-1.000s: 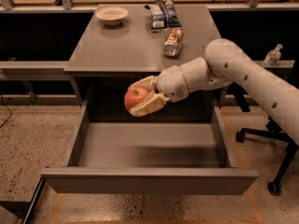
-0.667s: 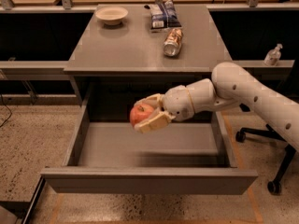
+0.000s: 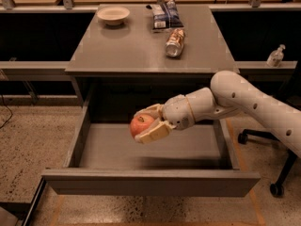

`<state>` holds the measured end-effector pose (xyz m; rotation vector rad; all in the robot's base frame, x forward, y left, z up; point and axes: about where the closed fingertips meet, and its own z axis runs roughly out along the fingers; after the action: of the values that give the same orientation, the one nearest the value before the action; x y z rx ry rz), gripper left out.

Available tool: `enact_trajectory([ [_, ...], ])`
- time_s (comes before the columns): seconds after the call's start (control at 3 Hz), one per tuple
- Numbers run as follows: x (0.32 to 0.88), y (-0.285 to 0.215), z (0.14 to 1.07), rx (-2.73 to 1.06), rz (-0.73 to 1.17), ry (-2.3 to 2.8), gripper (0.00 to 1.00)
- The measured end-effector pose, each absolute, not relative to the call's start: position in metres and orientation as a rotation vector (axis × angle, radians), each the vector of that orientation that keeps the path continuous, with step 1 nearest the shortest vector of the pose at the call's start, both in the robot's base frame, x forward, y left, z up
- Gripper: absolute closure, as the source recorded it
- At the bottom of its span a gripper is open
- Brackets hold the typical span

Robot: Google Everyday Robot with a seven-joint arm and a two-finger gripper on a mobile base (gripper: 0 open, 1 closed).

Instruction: Place apple into top drawer

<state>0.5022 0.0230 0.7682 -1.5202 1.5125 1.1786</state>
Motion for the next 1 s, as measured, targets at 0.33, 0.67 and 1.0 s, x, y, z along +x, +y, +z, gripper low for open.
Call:
enact_trajectory([
  [0.33, 0.505, 0.033, 0.755, -1.585, 1.156, 1.505, 1.0],
  [0.67, 0.506, 0.039, 0.728, -1.642, 1.143, 1.501, 1.0],
  [1.0, 0.507, 0.032, 0.695, -1.629, 1.137, 1.539, 0.81],
])
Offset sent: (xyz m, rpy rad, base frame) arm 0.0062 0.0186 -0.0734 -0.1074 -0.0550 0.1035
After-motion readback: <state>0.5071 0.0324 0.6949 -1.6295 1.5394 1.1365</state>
